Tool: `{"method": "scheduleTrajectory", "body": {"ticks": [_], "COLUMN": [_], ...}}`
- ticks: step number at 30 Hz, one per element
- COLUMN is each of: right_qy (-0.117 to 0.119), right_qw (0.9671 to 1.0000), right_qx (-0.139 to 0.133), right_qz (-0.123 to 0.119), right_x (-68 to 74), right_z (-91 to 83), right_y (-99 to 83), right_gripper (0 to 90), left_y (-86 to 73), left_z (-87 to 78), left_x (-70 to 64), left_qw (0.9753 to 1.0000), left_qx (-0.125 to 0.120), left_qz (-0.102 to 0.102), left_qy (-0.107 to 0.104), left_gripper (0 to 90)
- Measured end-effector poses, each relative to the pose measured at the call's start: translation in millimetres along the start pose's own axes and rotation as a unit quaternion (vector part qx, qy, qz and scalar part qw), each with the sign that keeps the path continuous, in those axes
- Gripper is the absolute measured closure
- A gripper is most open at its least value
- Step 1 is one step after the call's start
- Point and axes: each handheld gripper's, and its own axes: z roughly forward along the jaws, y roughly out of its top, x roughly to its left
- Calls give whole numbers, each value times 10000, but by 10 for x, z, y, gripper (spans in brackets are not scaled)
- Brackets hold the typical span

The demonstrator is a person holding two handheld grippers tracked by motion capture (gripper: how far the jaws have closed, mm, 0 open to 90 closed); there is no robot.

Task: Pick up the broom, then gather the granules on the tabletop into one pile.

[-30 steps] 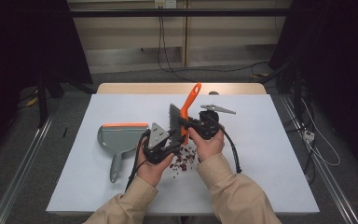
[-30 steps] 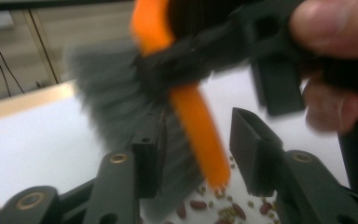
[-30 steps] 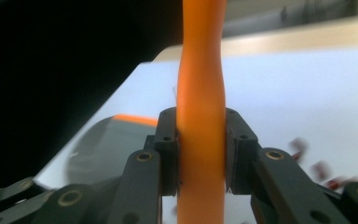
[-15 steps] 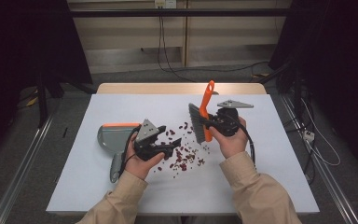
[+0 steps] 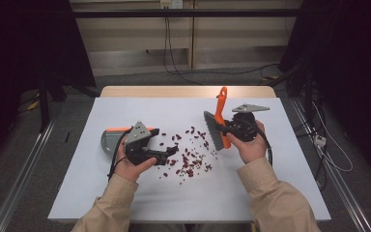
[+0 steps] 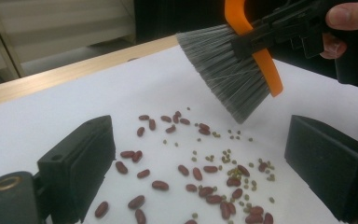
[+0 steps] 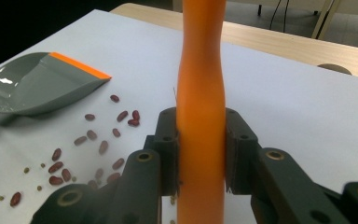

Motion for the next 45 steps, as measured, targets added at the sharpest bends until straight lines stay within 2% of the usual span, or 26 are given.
{"method": "scheduleTrajectory", "body": {"ticks": [3, 8, 14, 21, 26, 32, 38, 45], "right_qy": [22, -39, -128, -191, -358, -429, -466, -499], "right_qw": [10000, 9998, 9995, 9979, 9959, 9958, 9957, 9946], "right_qx": [55, 169, 284, 609, 825, 811, 795, 897], "right_qz": [-37, -96, -103, -95, -92, 10, -43, -181], "right_x": [-40, -109, -195, -328, -408, -482, -456, -420], "right_z": [-24, -48, -90, -137, -139, -32, 152, 340], "right_y": [-4, -16, -23, -52, -66, -87, -91, -96], "right_gripper": [710, 709, 709, 709, 709, 708, 706, 701], "left_y": [-20, -73, -183, -290, -328, -348, -375, -391], "left_z": [-93, -235, -362, -480, -530, -560, -569, -579], "left_x": [71, 173, 264, 346, 389, 418, 437, 461], "left_qw": [10000, 10000, 9999, 9998, 9997, 9995, 9994, 9993], "left_qx": [-50, 14, 67, 83, 63, 74, 86, 102], "left_qz": [-50, -35, -111, -154, -190, -211, -236, -247], "left_qy": [-3, 54, 84, 129, 162, 206, 248, 278], "left_gripper": [64, 60, 60, 60, 61, 61, 61, 61]}}
